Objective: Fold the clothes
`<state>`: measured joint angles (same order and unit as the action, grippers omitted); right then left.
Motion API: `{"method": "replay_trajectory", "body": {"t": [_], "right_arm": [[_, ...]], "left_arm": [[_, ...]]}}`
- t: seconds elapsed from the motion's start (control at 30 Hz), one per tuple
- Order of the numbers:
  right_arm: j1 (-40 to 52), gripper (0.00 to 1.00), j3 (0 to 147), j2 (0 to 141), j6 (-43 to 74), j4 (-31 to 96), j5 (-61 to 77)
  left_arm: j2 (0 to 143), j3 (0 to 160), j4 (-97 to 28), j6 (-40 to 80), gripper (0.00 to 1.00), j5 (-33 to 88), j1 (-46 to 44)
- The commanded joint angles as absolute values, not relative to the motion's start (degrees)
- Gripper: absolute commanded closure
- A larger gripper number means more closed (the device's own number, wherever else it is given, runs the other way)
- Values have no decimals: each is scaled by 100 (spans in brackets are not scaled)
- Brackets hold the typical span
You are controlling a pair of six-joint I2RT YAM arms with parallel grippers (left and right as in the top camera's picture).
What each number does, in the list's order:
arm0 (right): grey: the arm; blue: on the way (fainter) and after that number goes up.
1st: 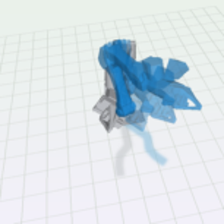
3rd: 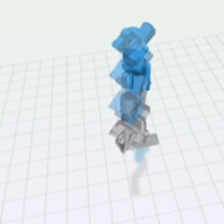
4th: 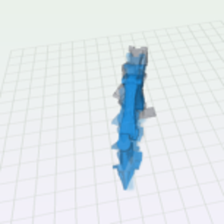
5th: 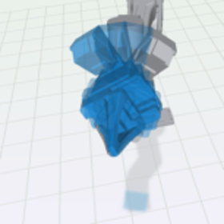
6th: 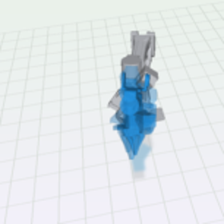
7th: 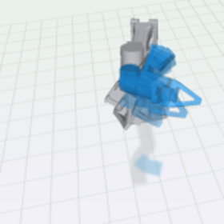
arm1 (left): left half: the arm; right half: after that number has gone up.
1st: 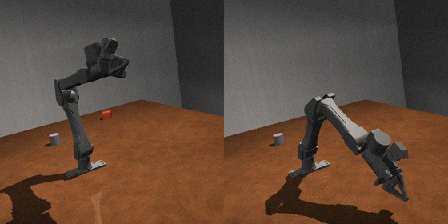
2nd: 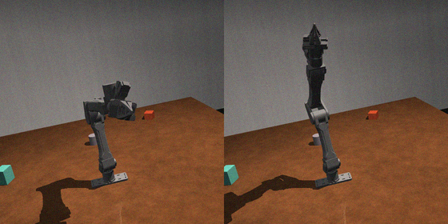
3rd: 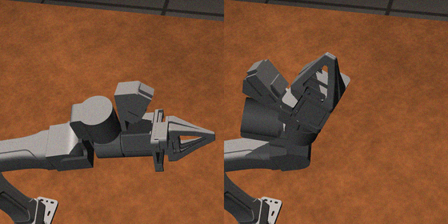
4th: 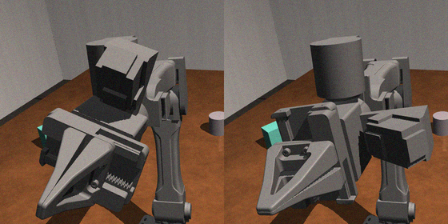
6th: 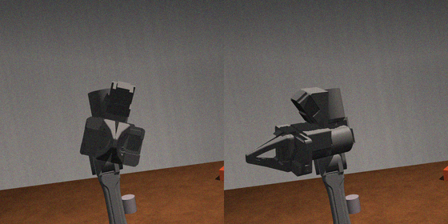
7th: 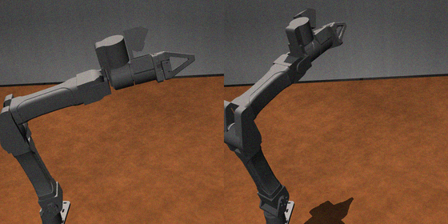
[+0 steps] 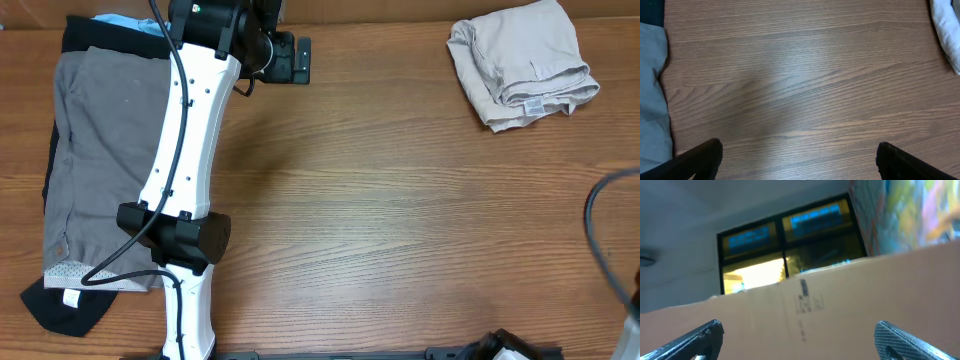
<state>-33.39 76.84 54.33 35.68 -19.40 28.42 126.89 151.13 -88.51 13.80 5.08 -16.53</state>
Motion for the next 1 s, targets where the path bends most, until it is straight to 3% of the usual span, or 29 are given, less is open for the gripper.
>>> {"method": "replay_trajectory", "body": {"t": [0.0, 0.23, 0.43, 0.57, 0.67, 0.8, 0.97], "right_arm": [[-3336, 0, 7706, 5315, 3489, -1898, 2884], [-3310, 0, 7706, 5284, 3489, -1396, 2906], [-3096, 0, 7695, 5153, 3393, 808, 2799], [-2377, 0, 7686, 5026, 2738, 3096, 1177], [-1798, 0, 7446, 4845, 2738, 3944, 8], [-1306, 0, 6519, 4313, 2718, 3516, -596], [-1059, 0, 4499, 3264, 2585, 1651, -537]], "left_arm": [[12722, 15111, -8842, 1417, 0, 425, -1691], [12722, 15111, -8842, 1417, 0, 425, -1691], [12722, 15111, -8842, 1417, 0, 425, -1691], [12722, 15111, -8842, 1417, 0, 425, -1691], [12722, 15111, -8842, 1417, 0, 425, -1691], [12722, 15111, -8842, 1417, 0, 425, -1691], [12722, 15111, -8842, 1417, 0, 425, -1691]]}}
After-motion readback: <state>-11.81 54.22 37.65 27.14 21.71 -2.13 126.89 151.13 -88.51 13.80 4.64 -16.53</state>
